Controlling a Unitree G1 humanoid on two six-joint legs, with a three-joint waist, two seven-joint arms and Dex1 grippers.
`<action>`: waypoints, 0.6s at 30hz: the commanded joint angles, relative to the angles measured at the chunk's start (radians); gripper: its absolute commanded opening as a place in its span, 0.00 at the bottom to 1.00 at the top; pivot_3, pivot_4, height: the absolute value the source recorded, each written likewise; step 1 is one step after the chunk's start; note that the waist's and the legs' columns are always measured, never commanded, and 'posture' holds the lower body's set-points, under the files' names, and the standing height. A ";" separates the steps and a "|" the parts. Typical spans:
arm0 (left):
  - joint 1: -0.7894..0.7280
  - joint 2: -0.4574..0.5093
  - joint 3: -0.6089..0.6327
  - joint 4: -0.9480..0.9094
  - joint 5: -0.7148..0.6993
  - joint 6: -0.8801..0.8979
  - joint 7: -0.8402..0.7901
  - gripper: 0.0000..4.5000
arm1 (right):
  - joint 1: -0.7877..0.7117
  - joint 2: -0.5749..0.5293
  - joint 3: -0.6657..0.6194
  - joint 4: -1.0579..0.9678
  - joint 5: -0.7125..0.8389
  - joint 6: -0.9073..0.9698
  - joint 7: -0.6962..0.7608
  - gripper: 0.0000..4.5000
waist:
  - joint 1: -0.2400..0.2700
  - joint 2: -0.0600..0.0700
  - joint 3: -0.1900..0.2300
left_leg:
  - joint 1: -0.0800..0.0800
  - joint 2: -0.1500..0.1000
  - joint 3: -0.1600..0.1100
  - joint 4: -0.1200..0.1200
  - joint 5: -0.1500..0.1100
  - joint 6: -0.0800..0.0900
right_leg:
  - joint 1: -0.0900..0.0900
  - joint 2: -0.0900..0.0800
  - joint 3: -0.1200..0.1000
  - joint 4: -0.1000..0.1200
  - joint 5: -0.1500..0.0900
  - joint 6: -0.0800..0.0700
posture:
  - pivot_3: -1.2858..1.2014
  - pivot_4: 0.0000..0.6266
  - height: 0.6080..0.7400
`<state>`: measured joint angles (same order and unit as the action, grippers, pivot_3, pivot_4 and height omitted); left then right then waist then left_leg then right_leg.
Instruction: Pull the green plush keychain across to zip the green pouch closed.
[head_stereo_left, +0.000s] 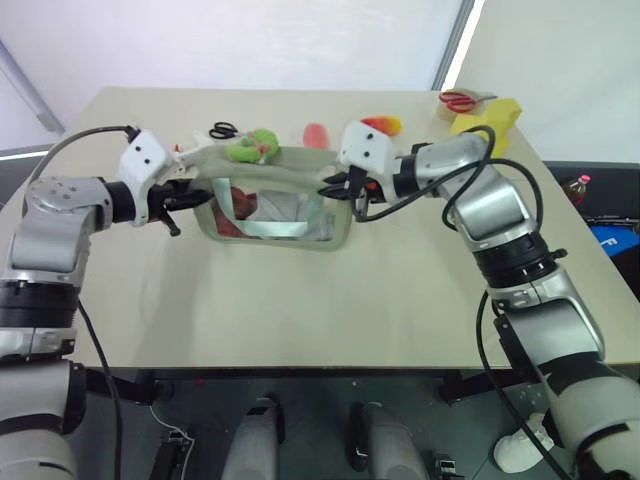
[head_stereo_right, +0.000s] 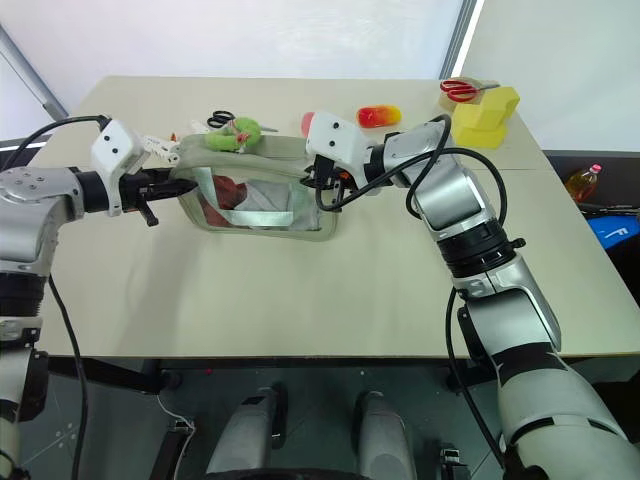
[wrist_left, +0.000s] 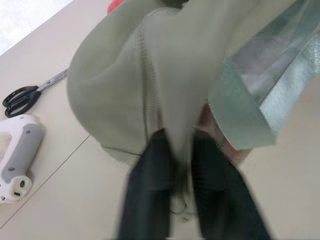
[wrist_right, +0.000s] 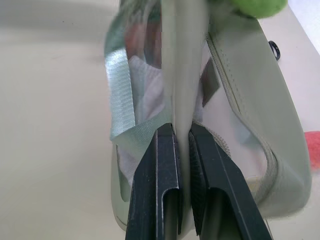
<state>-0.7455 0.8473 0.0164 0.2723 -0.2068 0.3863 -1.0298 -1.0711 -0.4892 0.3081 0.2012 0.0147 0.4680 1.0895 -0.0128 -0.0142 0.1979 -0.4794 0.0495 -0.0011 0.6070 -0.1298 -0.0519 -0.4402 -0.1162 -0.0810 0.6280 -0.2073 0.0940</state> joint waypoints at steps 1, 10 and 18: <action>-0.034 0.021 0.021 -0.004 0.003 -0.013 -0.006 0.01 | -0.027 -0.002 -0.018 -0.040 0.016 0.009 0.008 0.00 | 0.000 0.000 0.000 | 0.000 0.000 0.000 0.000 0.000 0.000 | 0.000 0.000 0.000 0.000 0.000 0.000 | 0.52 0.24 1.00; -0.029 0.021 0.006 -0.002 0.020 -0.032 -0.020 0.00 | -0.205 -0.034 -0.121 0.081 0.195 0.188 0.176 0.67 | -0.001 0.000 0.000 | 0.000 0.000 0.000 0.000 0.000 0.000 | 0.000 0.000 0.000 0.000 0.000 0.000 | 0.52 0.24 1.00; -0.033 0.015 0.002 0.007 0.029 -0.044 -0.028 0.00 | -0.459 0.177 -0.290 0.506 0.269 0.212 -0.040 0.98 | -0.004 0.001 0.001 | 0.001 0.000 0.000 -0.002 -0.001 -0.002 | -0.001 0.000 0.000 0.000 0.000 0.000 | 0.52 0.24 1.00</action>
<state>-0.7523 0.8533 0.0128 0.2962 -0.1825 0.3625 -1.0538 -1.5022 -0.3524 0.0465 0.6353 0.2685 0.6898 1.1181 -0.0172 -0.0132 0.1984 -0.4786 0.0498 -0.0007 0.6051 -0.1310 -0.0539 -0.4410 -0.1158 -0.0810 0.6284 -0.2069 0.0940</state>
